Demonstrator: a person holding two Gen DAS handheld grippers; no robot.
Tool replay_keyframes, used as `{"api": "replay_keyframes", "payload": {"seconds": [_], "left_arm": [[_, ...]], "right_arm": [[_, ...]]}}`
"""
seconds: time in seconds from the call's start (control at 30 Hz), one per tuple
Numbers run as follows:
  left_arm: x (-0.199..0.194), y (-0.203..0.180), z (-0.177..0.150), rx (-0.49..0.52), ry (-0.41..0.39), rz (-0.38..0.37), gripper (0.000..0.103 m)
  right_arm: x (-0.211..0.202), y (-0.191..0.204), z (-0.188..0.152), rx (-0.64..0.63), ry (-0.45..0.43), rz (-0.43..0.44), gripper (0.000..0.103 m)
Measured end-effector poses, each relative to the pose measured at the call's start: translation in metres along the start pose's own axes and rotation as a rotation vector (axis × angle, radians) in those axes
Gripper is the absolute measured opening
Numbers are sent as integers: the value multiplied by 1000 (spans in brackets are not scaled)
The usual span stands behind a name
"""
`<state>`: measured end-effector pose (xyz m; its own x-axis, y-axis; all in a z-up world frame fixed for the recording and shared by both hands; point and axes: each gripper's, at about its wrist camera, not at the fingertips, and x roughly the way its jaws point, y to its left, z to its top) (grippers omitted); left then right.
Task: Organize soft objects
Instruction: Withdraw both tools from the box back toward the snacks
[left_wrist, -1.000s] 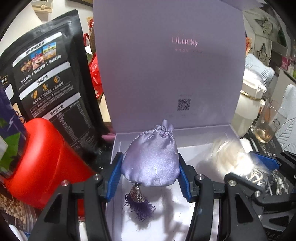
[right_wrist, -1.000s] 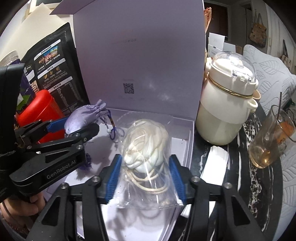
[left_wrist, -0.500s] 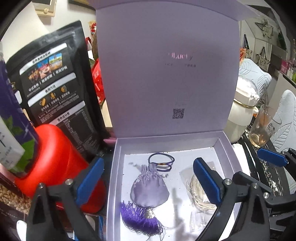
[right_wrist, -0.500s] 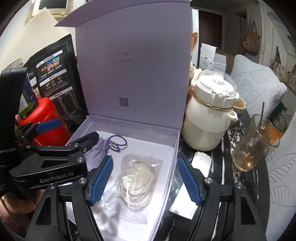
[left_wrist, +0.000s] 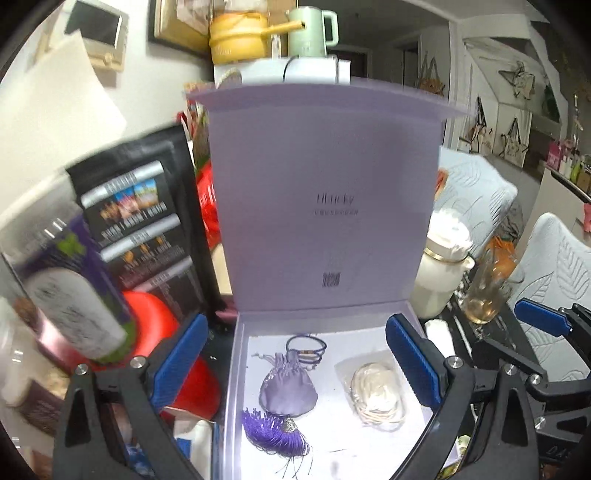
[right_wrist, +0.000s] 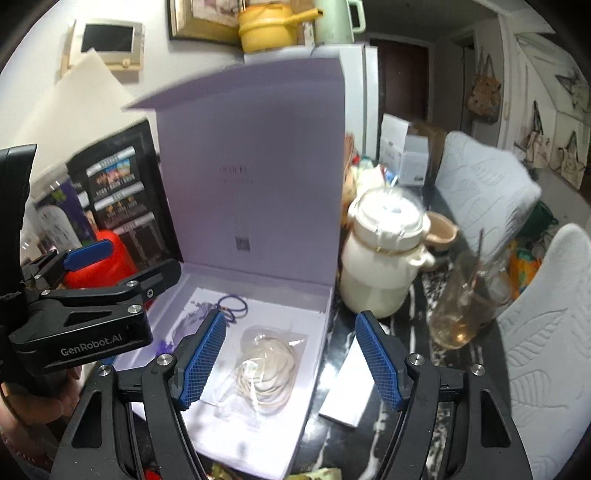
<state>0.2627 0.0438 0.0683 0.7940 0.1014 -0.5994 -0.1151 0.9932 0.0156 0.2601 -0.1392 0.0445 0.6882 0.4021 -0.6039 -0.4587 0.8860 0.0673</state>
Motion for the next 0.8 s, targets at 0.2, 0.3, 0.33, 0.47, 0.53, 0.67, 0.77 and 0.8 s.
{"api": "replay_keyframes", "payload": {"seconds": [0.2, 0.3, 0.33, 0.47, 0.53, 0.67, 0.77, 0.8], "left_arm": [[-45, -3, 13, 16, -56, -17, 99], [-71, -5, 16, 23, -97, -28, 99], [-77, -5, 17, 28, -100, -30, 99], [-114, -5, 15, 39, -136, -38, 99], [-132, -6, 13, 46, -164, -26, 99], [-167, -3, 8, 40, -204, -32, 99], [-190, -3, 2, 54, -228, -33, 99], [-195, -3, -2, 58, -234, -35, 99]], "right_arm": [[-48, 6, 8, -5, -74, -5, 73], [-72, 10, 11, -14, -109, -17, 73], [-81, 12, 12, -17, -122, -23, 73], [-115, 17, 12, -26, -171, -32, 73], [-133, 21, 10, -32, -195, -42, 73], [-163, 27, 5, -38, -240, -54, 76], [-185, 33, -2, -43, -271, -59, 76], [-193, 36, -5, -46, -281, -61, 76]]}}
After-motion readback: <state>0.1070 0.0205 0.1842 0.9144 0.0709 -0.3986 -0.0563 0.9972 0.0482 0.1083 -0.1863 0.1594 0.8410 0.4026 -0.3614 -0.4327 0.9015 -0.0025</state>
